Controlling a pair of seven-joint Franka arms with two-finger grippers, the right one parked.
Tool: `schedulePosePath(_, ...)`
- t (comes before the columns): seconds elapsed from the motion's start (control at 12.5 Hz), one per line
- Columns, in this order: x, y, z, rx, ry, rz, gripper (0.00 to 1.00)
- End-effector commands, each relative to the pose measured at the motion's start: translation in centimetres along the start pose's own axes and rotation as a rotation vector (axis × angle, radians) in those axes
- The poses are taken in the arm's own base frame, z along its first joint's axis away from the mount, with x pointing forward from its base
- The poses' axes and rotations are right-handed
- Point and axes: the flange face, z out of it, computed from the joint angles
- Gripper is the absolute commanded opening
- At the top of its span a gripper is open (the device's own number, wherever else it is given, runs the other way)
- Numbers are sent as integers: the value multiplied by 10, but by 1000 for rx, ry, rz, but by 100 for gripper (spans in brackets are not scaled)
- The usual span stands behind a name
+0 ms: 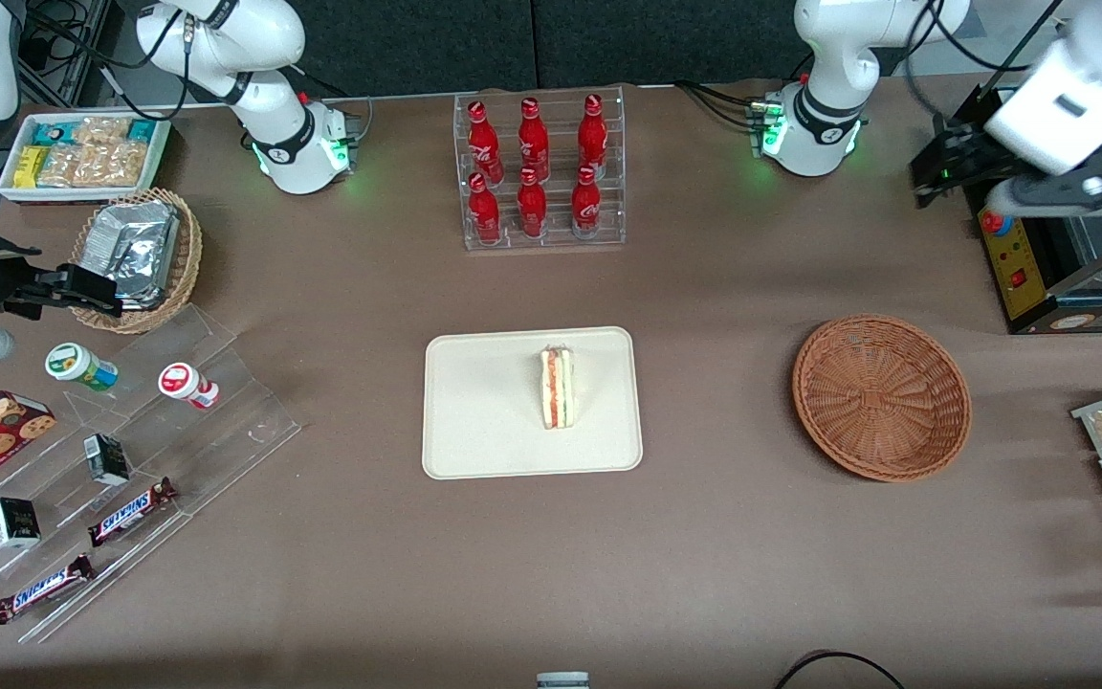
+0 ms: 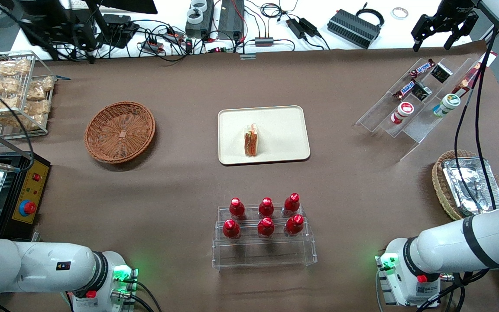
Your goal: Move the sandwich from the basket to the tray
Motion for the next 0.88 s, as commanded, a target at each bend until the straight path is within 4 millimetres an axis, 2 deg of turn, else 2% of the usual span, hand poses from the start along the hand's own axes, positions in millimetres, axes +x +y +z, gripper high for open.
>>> schedulePosePath(0.0,-21,-33,-5,-37,-19,-8,100)
schedulePosePath(0.08,-24,-50,-5,-45,-23,-37,100)
schedulePosePath(0.4,-21,-64,-2,-42,-32,-33,100)
schedulePosePath(0.8,-18,-61,-4,-53,-26,-31,100)
